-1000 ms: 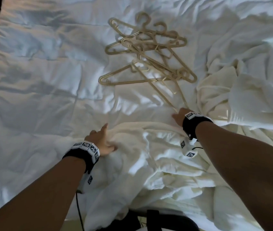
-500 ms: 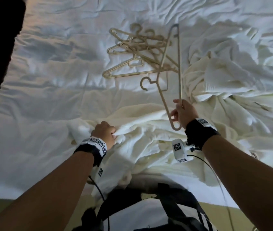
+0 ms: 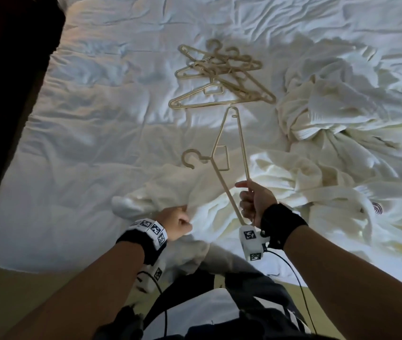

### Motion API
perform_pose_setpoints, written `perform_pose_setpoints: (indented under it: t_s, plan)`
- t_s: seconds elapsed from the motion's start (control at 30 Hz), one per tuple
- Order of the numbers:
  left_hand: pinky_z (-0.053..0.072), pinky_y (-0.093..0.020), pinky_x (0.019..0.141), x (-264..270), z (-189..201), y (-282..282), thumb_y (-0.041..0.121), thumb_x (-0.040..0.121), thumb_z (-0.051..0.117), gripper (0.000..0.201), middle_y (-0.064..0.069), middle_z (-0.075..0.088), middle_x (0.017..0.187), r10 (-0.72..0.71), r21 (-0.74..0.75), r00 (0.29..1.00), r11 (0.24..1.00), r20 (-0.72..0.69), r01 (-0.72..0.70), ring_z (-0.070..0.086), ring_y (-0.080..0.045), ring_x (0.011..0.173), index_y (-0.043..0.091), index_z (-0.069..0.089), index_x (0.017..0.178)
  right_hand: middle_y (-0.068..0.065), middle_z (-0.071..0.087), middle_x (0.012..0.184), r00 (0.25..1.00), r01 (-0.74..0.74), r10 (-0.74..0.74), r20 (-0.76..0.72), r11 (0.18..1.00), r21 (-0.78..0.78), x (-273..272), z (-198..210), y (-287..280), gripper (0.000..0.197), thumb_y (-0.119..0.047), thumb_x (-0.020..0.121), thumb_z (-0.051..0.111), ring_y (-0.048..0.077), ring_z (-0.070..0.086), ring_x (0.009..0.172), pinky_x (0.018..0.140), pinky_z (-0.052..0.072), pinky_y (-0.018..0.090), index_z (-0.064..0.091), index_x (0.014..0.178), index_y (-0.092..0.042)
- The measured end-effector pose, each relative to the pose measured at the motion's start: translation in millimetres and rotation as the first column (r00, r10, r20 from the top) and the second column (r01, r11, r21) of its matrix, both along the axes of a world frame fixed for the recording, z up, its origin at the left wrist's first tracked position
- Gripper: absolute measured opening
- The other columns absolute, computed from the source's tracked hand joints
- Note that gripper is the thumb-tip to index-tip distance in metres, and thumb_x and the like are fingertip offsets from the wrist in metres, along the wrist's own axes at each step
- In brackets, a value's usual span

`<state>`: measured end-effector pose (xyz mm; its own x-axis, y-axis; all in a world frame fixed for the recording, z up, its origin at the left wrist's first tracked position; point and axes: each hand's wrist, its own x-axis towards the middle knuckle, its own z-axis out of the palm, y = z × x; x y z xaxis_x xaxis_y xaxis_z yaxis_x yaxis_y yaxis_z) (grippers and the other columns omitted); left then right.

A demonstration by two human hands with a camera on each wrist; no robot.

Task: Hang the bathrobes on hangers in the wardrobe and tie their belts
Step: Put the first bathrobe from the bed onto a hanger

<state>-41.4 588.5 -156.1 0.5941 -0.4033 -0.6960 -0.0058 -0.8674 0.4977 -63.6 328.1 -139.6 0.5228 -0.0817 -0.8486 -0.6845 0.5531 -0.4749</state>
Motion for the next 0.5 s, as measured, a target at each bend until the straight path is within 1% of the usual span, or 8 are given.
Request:
perform_pose_setpoints:
  t_s: [0.07,0.1,0.17,0.2,0.3,0.4,0.43,0.5]
  plan:
    - [0.043,-0.029,0.070,3,7,4,0.060,0.066,0.052,0.038,-0.003,0.067,0.086,0.207,-0.118,0.978,0.971,-0.024,-0.208,0.064,-0.023,0.086,0.023,0.056,0.067,-0.005,0.021,0.057,0.999,-0.042,0.042,0.015,0.998,0.037,-3,2,20,0.026,-0.036,0.099,0.043,0.011,0.012,0.043,0.045,0.010,0.019,0.058,0.090,-0.016]
    - [0.043,-0.032,0.068,7,11,5,0.064,0.068,0.053,0.043,-0.003,0.066,0.086,0.371,-0.184,0.925,0.907,-0.077,-0.379,0.063,-0.023,0.082,0.022,0.057,0.075,-0.005,0.020,0.058,0.997,-0.077,0.075,0.028,0.996,0.048,-3,3,30,0.028,-0.036,0.099,0.042,0.011,0.012,0.043,0.046,0.009,0.020,0.057,0.087,-0.016]
    - [0.041,-0.029,0.061,19,21,8,0.052,0.085,0.058,0.031,0.000,0.067,0.102,0.654,-0.274,0.694,0.638,-0.301,-0.720,0.065,-0.021,0.086,0.023,0.057,0.094,-0.003,0.020,0.058,0.987,-0.149,0.145,0.063,0.987,0.065,-5,6,51,0.028,-0.035,0.099,0.041,0.011,0.013,0.044,0.047,0.010,0.021,0.056,0.084,-0.017]
    - [0.041,-0.028,0.061,25,28,10,0.045,0.092,0.054,0.025,0.002,0.066,0.111,0.697,-0.295,0.599,0.521,-0.395,-0.801,0.066,-0.022,0.091,0.023,0.054,0.105,-0.002,0.021,0.058,0.981,-0.181,0.175,0.080,0.981,0.072,-4,7,60,0.027,-0.033,0.098,0.041,0.012,0.013,0.044,0.047,0.013,0.020,0.056,0.084,-0.016]
    - [0.046,-0.030,0.062,43,42,23,0.037,0.096,0.053,0.028,0.002,0.068,0.115,0.729,-0.368,0.527,0.390,-0.436,-0.844,0.069,-0.026,0.096,0.018,0.053,0.117,0.003,0.032,0.056,0.958,-0.272,0.266,0.103,0.961,0.049,0,13,86,0.022,-0.023,0.096,0.041,0.017,0.028,0.044,0.047,0.037,0.026,0.056,0.088,-0.010]
    - [0.049,-0.032,0.060,56,41,35,0.034,0.086,0.065,0.035,-0.004,0.071,0.104,0.780,-0.368,0.510,0.383,-0.362,-0.847,0.069,-0.019,0.080,0.014,0.057,0.114,0.009,0.051,0.063,0.915,-0.393,0.390,0.100,0.920,0.004,5,19,102,0.021,-0.020,0.096,0.047,0.022,0.054,0.058,0.060,0.055,0.042,0.063,0.091,-0.007]
    - [0.048,-0.032,0.058,58,44,35,0.034,0.084,0.066,0.036,-0.005,0.072,0.099,0.768,-0.351,0.565,0.461,-0.302,-0.815,0.065,-0.017,0.075,0.013,0.060,0.112,0.010,0.057,0.068,0.885,-0.457,0.457,0.090,0.889,-0.018,6,19,105,0.022,-0.020,0.096,0.047,0.022,0.059,0.064,0.063,0.056,0.042,0.065,0.093,-0.008]
    - [0.048,-0.030,0.057,59,42,37,0.029,0.090,0.059,0.022,-0.004,0.072,0.088,0.714,-0.339,0.685,0.615,-0.143,-0.712,0.057,-0.016,0.069,0.011,0.066,0.100,0.008,0.065,0.079,0.783,-0.611,0.619,0.069,0.785,-0.106,9,20,111,0.024,-0.024,0.098,0.046,0.018,0.062,0.074,0.069,0.056,0.036,0.067,0.101,-0.012]
